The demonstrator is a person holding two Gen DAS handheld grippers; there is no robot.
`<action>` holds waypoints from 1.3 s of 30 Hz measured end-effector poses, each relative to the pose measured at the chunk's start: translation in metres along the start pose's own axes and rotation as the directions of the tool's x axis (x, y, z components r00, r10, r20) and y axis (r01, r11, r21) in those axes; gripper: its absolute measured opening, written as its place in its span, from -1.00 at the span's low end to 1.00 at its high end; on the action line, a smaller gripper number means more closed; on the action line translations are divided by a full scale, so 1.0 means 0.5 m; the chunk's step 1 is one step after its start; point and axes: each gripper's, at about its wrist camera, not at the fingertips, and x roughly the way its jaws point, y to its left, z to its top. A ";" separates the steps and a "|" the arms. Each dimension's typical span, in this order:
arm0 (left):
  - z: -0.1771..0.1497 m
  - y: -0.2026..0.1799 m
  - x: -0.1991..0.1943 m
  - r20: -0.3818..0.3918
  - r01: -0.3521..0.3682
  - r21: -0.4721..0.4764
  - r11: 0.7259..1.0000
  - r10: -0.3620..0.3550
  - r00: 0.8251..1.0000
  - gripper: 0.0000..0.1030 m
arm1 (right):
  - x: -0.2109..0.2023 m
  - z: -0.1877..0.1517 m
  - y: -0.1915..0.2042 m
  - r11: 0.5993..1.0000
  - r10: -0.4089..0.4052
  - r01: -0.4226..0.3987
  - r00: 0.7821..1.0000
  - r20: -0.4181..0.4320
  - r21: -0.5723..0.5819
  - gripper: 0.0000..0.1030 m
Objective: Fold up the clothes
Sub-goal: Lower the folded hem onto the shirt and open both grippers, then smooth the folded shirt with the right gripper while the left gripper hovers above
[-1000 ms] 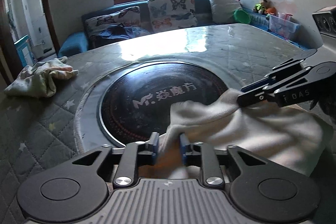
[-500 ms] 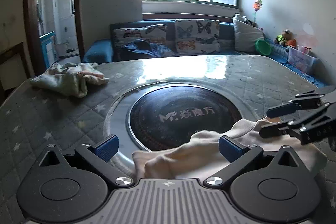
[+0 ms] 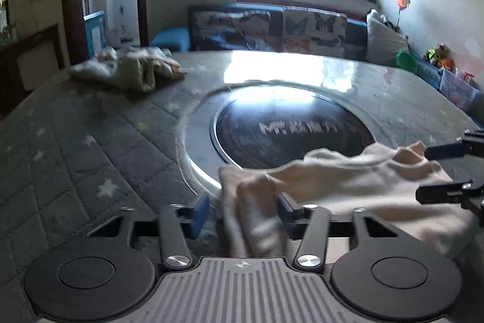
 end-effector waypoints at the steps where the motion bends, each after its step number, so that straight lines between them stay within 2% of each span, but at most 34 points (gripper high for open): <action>1: 0.001 0.000 -0.005 0.005 -0.002 0.001 1.000 0.002 1.000 0.15 | -0.001 -0.001 0.000 1.000 0.002 -0.002 1.000 0.000 0.004 0.64; 3: 0.002 -0.002 -0.015 0.016 -0.002 0.004 1.000 0.002 1.000 0.38 | -0.003 -0.004 0.000 1.000 0.006 -0.006 1.000 -0.001 0.010 0.64; 6: 0.000 -0.017 -0.033 0.035 0.013 0.021 1.000 -0.014 0.999 0.53 | -0.008 -0.007 0.005 1.000 0.009 -0.009 1.000 -0.002 0.002 0.65; 12: -0.005 -0.056 -0.064 0.056 0.053 0.058 0.997 -0.056 0.997 0.55 | -0.004 -0.015 0.005 1.000 -0.002 0.002 1.000 -0.021 -0.002 0.65; 21: -0.025 -0.093 -0.087 0.039 0.098 0.095 0.991 -0.102 0.994 0.58 | 0.027 -0.014 -0.004 0.997 -0.060 0.057 0.996 -0.061 -0.048 0.65; 26: -0.043 -0.110 -0.106 0.038 0.120 0.145 0.982 -0.127 0.991 0.62 | 0.023 0.003 0.002 0.997 -0.054 0.052 0.998 -0.039 -0.054 0.65; 31: -0.065 -0.127 -0.105 0.016 0.145 0.183 0.972 -0.150 0.989 0.67 | 0.042 0.016 0.026 0.995 -0.020 0.014 0.998 -0.059 -0.099 0.65; 39: -0.098 -0.122 -0.089 -0.028 0.164 0.184 0.969 -0.161 0.987 0.75 | 0.092 0.041 0.019 0.994 -0.071 0.064 0.994 -0.088 -0.084 0.65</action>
